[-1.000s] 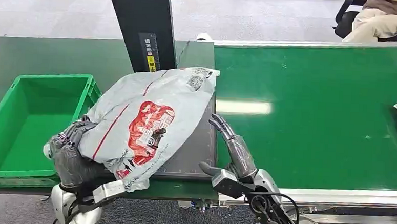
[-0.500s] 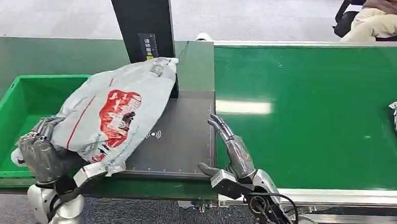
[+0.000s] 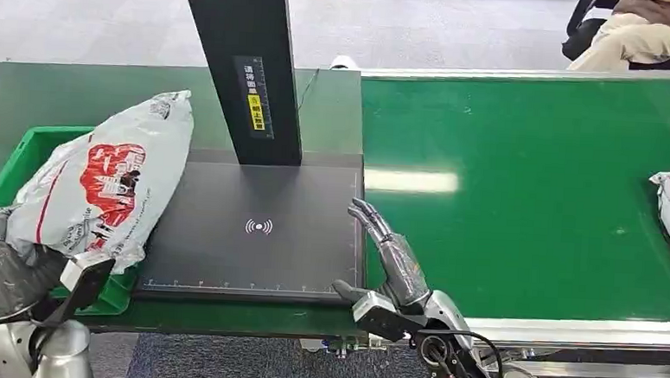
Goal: Moved the parcel from conveyor to table for the left to box.
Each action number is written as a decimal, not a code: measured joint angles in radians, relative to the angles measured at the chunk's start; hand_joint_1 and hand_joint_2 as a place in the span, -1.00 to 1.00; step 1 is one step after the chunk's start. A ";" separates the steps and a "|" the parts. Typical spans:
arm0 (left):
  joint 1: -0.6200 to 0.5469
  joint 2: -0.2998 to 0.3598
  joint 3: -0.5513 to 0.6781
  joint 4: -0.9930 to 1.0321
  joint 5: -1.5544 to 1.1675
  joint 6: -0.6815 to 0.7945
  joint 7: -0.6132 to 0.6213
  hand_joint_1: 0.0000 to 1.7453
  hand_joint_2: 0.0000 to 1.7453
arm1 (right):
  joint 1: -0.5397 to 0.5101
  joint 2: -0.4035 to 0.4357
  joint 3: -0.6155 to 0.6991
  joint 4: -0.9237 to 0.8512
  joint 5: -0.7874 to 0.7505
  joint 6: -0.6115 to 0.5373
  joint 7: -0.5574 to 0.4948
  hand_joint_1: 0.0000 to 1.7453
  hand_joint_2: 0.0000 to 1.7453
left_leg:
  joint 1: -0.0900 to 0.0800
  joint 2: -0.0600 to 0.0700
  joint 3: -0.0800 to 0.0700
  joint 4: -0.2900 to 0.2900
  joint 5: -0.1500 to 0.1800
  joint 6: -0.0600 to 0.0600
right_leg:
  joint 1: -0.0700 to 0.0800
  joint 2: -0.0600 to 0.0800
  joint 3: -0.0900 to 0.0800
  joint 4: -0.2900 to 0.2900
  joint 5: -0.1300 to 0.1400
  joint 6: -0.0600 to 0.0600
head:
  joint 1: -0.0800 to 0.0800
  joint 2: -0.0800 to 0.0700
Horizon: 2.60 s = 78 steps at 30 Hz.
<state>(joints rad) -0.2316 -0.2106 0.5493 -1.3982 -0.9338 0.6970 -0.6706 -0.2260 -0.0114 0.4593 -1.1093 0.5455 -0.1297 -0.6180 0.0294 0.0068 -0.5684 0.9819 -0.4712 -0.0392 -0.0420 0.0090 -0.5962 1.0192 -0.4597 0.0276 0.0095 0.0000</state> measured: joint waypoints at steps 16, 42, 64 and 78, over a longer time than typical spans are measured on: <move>-0.017 0.021 -0.029 0.140 0.102 0.001 -0.002 0.52 1.00 | -0.001 -0.003 0.000 0.007 -0.008 -0.001 -0.006 -1.00 1.00 | 0.000 0.000 0.000 0.000 0.000 0.000 | 0.000 0.000 0.000 0.000 0.000 0.000 | 0.000 0.000; -0.012 0.000 0.034 0.063 0.340 0.001 -0.002 -1.00 1.00 | -0.019 0.009 0.000 0.063 0.007 0.001 -0.014 -1.00 1.00 | 0.000 0.000 -0.001 0.000 0.000 0.000 | 0.000 0.000 0.000 0.000 0.000 0.000 | 0.000 0.000; -0.074 0.126 -0.037 0.388 -0.128 0.001 0.583 -1.00 1.00 | -0.022 0.029 0.000 0.082 0.045 0.008 0.001 -1.00 1.00 | 0.000 -0.001 0.000 0.000 0.000 0.000 | 0.000 -0.002 0.002 0.000 0.000 0.000 | 0.000 0.000; -0.195 0.155 0.323 0.393 -0.150 0.002 0.054 -1.00 1.00 | -0.037 0.035 0.002 0.095 0.035 0.026 -0.005 -1.00 1.00 | 0.001 0.000 0.001 0.000 0.002 -0.001 | 0.001 -0.001 0.001 0.000 0.001 -0.001 | 0.000 0.000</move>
<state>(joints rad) -0.4265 -0.0561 0.8719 -1.0048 -1.0836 0.6989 -0.6171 -0.2634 0.0236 0.4616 -1.0140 0.5802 -0.1034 -0.6229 0.0301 0.0067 -0.5676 0.9816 -0.4693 -0.0401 -0.0410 0.0080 -0.5954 1.0196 -0.4589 0.0265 0.0095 0.0000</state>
